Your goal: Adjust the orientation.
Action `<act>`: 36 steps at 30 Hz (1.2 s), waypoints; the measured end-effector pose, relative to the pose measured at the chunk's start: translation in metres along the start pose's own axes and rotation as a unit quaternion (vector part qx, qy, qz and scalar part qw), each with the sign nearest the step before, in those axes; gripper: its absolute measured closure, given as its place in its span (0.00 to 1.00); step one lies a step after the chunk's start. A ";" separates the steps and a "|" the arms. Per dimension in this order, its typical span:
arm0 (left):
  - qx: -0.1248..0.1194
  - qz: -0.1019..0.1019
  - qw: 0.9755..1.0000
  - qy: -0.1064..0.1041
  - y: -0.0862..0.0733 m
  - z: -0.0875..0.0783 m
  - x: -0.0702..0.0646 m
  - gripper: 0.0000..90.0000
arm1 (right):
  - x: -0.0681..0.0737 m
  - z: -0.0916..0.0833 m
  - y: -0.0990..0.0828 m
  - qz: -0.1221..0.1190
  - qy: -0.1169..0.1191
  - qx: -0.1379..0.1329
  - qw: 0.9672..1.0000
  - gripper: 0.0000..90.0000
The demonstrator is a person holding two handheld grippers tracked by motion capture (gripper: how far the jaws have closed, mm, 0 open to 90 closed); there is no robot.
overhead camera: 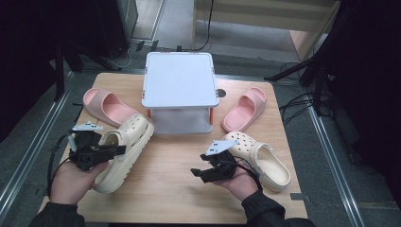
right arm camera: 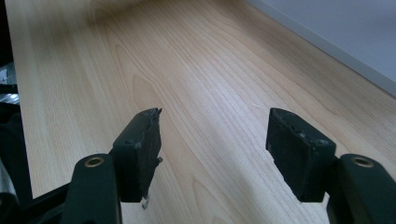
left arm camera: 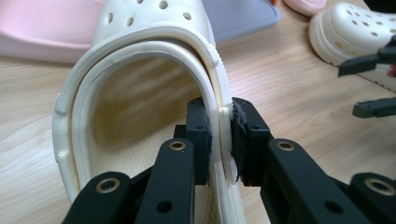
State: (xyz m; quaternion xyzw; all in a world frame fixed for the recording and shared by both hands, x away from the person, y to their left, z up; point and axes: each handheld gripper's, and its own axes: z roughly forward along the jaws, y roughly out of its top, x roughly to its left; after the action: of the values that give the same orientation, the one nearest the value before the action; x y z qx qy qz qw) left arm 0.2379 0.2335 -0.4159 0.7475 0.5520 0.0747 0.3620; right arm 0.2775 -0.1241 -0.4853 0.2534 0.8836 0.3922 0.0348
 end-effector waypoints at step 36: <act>0.091 0.121 0.984 -0.096 0.004 0.088 -0.073 0.80 | 0.003 -0.006 -0.012 0.018 -0.030 -0.022 0.999 0.48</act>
State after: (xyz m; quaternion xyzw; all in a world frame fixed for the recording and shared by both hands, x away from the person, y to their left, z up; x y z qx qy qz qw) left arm 0.2577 0.1287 -0.4563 0.8425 0.4245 -0.0044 0.3317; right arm 0.2686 -0.1341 -0.4891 0.2802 0.8686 0.4042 0.0599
